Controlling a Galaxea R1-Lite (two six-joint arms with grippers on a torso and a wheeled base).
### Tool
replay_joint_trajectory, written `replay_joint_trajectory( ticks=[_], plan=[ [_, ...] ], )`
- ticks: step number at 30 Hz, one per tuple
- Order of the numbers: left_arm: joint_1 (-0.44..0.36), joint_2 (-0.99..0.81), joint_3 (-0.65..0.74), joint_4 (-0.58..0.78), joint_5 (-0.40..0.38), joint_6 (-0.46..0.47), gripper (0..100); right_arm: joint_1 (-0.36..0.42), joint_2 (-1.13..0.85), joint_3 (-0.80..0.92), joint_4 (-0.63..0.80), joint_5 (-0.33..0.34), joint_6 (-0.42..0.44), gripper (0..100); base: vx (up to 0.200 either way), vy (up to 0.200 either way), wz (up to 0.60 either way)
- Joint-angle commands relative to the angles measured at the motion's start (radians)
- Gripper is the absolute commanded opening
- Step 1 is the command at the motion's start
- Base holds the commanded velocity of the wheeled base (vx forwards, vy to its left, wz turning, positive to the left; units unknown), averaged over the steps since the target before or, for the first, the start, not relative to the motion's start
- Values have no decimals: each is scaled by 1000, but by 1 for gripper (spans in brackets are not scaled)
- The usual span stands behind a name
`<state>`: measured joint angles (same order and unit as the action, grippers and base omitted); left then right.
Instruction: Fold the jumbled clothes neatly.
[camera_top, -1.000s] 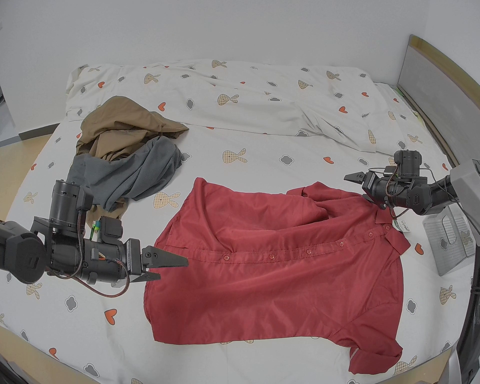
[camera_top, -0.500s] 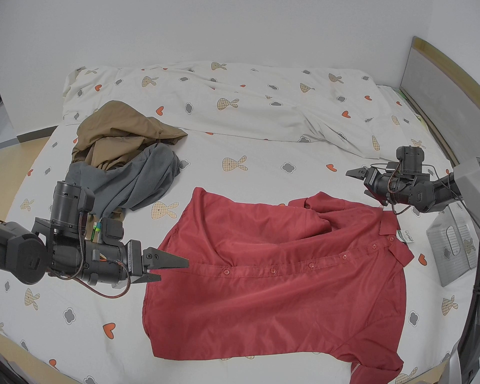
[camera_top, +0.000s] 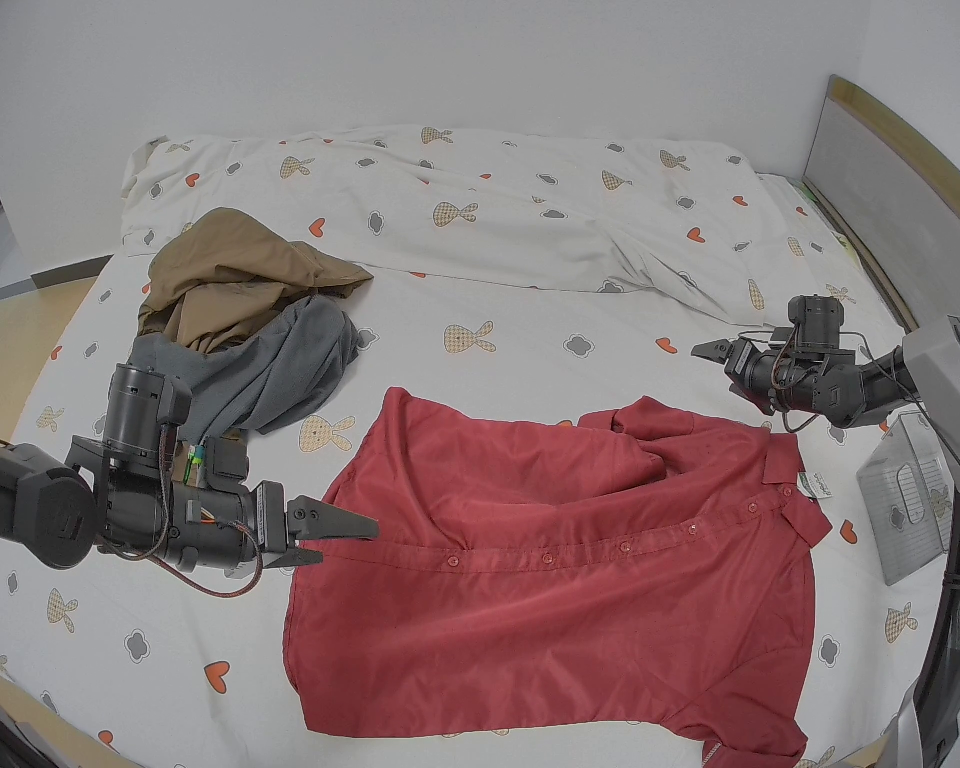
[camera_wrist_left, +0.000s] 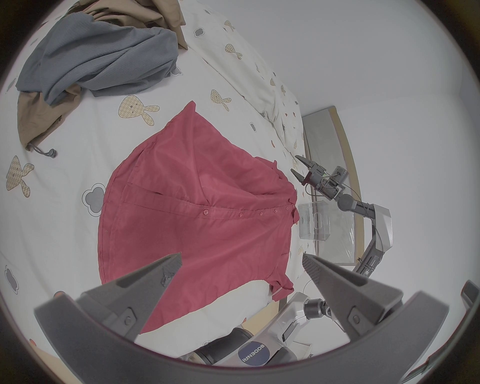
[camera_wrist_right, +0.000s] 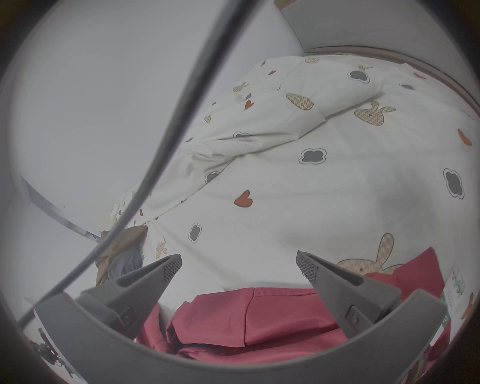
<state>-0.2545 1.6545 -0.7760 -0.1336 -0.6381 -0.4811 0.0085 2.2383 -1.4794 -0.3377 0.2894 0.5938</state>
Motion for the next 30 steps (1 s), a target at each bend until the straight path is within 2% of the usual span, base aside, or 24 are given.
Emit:
replay_joint_trajectory(
  ticks=[1, 7, 12, 20, 27, 28, 30],
  plan=[
    [-3, 2, 1, -3, 0, -1, 100, 14, 49, -15, 0, 1, -2, 100, 0, 0, 0],
    [-3, 4, 3, -3, 0, -1, 100, 19, 90, -29, 3, 1, -5, 100, 0, 0, 0],
    [-5, 10, 3, -3, 0, -1, 100, 25, 90, -33, 71, 1, -42, 100, 0, 0, 0],
    [-9, 10, 6, -3, 0, -1, 100, 93, 87, -27, 78, 1, -83, 100, 0, 0, 0],
    [-11, 8, 6, -3, 0, -1, 100, 111, 99, -27, 81, -1, -114, 100, 0, 0, 0],
    [-11, 8, 6, -3, 0, -1, 100, 111, 106, -29, 85, -9, -114, 0, 0, 0, 0],
    [-11, 8, 6, -3, 0, -1, 100, 108, 109, -29, 88, -24, -115, 0, 0, 0, 0]
  ],
)
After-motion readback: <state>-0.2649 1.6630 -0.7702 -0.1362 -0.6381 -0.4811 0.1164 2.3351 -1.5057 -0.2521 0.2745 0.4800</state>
